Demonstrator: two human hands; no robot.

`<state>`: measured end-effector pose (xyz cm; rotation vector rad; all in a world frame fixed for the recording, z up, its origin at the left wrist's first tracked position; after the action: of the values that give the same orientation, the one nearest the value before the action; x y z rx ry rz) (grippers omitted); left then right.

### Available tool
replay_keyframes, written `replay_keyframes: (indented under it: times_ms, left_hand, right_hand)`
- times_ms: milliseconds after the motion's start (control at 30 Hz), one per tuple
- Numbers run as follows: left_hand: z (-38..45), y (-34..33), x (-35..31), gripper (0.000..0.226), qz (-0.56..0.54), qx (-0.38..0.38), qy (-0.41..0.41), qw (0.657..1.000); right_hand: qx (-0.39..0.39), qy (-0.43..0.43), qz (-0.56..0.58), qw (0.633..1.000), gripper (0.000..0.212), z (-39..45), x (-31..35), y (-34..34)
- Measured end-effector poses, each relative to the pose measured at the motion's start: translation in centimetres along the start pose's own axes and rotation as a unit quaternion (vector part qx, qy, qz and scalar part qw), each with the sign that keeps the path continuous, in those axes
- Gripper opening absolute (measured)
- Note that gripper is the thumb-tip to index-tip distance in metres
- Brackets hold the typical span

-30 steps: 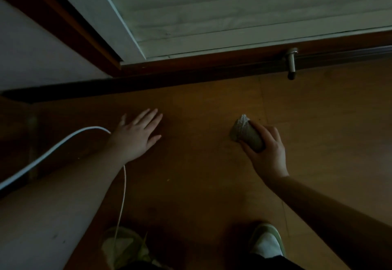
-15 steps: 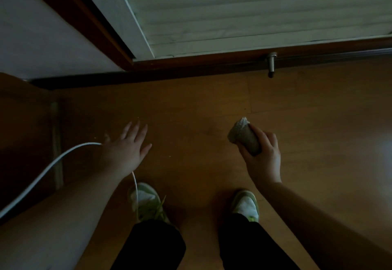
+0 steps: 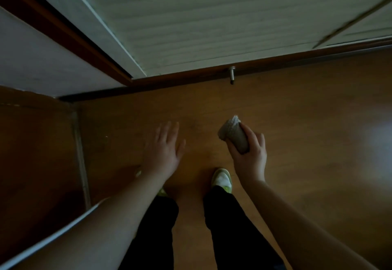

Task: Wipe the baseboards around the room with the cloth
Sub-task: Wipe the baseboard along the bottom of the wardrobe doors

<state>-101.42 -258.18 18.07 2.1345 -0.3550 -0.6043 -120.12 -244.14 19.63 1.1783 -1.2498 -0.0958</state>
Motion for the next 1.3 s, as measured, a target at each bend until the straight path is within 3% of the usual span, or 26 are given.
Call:
replay_keyframes:
  times_ms: [133,267,433,633,767,1033,1167,1300]
  left_hand:
    - [-5.6,2.9,-7.0,0.067,-0.122,-0.049,0.035,0.991]
    - [-9.3,5.7,-10.6,0.07,-0.106,-0.028,-0.009,0.994]
    - [-11.3,11.6,-11.0,0.065,-0.136,-0.068,-0.058,0.987]
    - [-15.1,20.0,-11.0,0.07,-0.095,-0.002,-0.14,0.986]
    - [-19.1,25.8,-11.6,0.072,-0.001,0.049,-0.203,0.978]
    - [-24.0,36.1,-13.2,0.073,0.034,0.004,-0.243,0.97]
    - [-24.7,37.6,-14.8,0.077,0.089,-0.016,-0.203,0.975]
    - [-26.2,37.6,-17.8,0.074,0.062,-0.022,-0.183,0.981]
  right_hand:
    - [-0.023,-0.002,0.018,1.0,0.061,-2.2,2.7,5.4]
    - [-0.038,0.017,0.018,0.999,0.058,-3.5,4.6,10.5]
    - [-0.064,-0.011,0.015,0.998,0.058,-4.8,7.1,16.1]
    - [-0.098,-0.045,0.028,0.994,0.058,-6.9,12.6,20.9]
    - [-0.107,-0.057,0.045,0.992,0.056,-9.1,17.9,24.3]
    - [-0.074,-0.04,0.003,0.996,0.058,-14.4,25.4,31.1]
    - [-0.074,-0.028,-0.031,0.996,0.057,-16.0,26.7,33.6]
    - [-0.086,-0.015,-0.049,0.995,0.056,-16.7,26.7,36.3]
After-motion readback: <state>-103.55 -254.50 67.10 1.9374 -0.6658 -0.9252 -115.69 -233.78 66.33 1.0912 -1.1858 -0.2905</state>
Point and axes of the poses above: each hand's wrist, its own z-axis towards the middle knuckle, its own y-axis out of the back of the hand, x = y × z, the point moved 1 cm from there along z, towards the middle knuckle, and after that the axes turned 5 degrees about -z, right-handed, at the moved point
